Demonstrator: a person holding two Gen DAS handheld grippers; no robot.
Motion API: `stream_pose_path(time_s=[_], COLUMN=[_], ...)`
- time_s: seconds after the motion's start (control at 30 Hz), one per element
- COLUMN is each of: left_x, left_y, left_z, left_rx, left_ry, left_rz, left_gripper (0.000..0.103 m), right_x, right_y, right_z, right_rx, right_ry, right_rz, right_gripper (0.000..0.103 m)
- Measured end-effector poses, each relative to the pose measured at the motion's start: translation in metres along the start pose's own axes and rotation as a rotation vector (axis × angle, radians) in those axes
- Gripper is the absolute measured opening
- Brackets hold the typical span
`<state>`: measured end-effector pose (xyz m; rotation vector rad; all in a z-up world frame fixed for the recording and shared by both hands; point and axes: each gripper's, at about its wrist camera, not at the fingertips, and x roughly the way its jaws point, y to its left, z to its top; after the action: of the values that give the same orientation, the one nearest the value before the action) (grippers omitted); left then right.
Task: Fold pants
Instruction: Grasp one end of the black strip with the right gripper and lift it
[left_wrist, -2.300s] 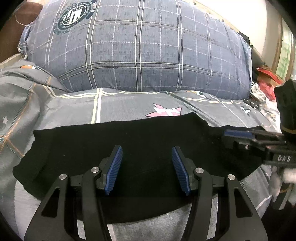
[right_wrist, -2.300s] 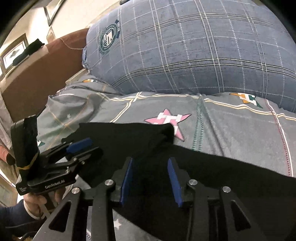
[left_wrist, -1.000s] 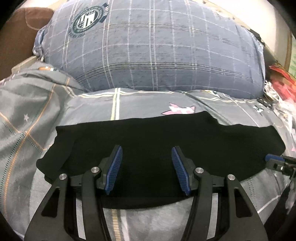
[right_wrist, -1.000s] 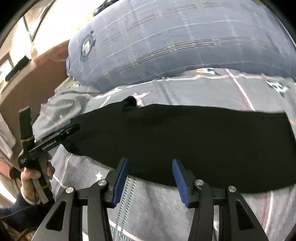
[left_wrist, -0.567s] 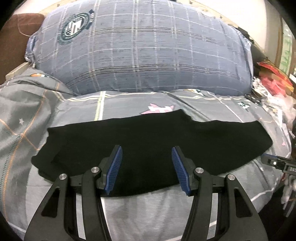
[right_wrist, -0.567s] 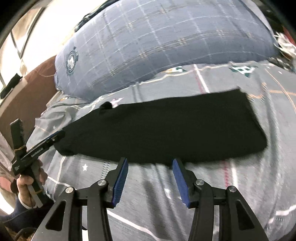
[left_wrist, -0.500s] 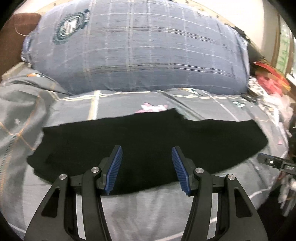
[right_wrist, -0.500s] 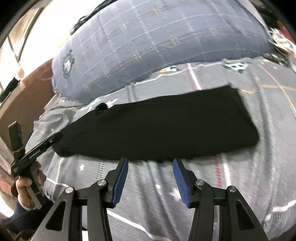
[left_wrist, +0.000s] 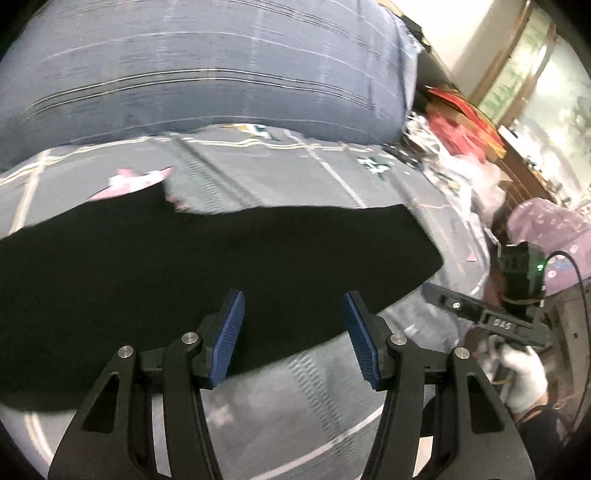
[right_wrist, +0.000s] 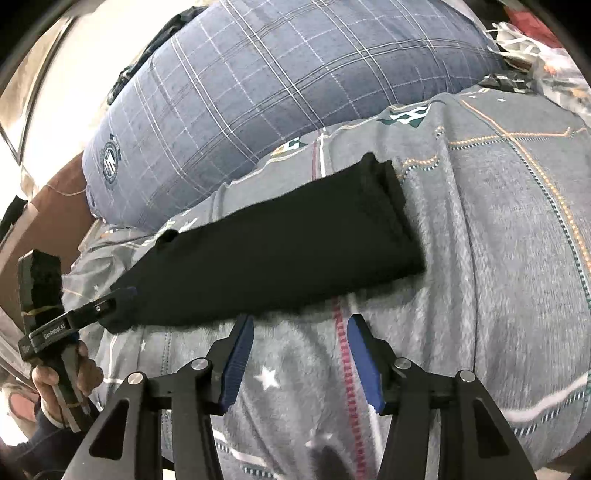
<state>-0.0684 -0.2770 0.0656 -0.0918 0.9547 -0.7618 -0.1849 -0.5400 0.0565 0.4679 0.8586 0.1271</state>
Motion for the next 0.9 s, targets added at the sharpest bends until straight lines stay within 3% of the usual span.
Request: stream_pose_path(time_s=[0.07, 0.2, 0.37, 0.6, 0.7, 0.83, 0.87, 0.9], left_x=[0.014, 0.05, 0.113, 0.179, 0.192, 0.204, 0.206, 0.206], left_y=[-0.011, -0.033, -0.074, -0.115, -0.132, -0.15, -0.154, -0.157], left_z=[0.015, 0.05, 0.082, 0.099, 0.103, 0.102, 0.1, 0.097], left_rx=[0.026, 0.094, 0.229, 0.403, 0.483, 0.533, 0.555, 0.584], left_ry=[0.004, 0.045, 0.172, 0.312, 0.299, 0.309, 0.298, 0.287], left_rz=[-0.015, -0.057, -0.09, -0.109, -0.111, -0.183, -0.177, -0.165], left_gripper=[0.071, 0.071, 0.071, 0.071, 0.071, 0.071, 0.07, 0.063], right_x=[0.001, 0.001, 0.004, 0.008, 0.011, 0.015, 0.015, 0.016], right_y=[-0.007, -0.018, -0.025, -0.027, -0.026, -0.025, -0.026, -0.026], right_z=[0.005, 0.007, 0.003, 0.004, 0.006, 0.01, 0.011, 0.012], right_rx=[0.02, 0.065, 0.084, 0.07, 0.052, 0.054, 0.057, 0.06], right_ry=[-0.01, -0.046, -0.098, -0.148, -0.161, -0.181, -0.188, -0.194], right_rz=[0.019, 0.076, 0.146, 0.19, 0.185, 0.188, 0.189, 0.187], right_gripper=[0.051, 0.054, 0.056, 0.057, 0.057, 0.057, 0.056, 0.052])
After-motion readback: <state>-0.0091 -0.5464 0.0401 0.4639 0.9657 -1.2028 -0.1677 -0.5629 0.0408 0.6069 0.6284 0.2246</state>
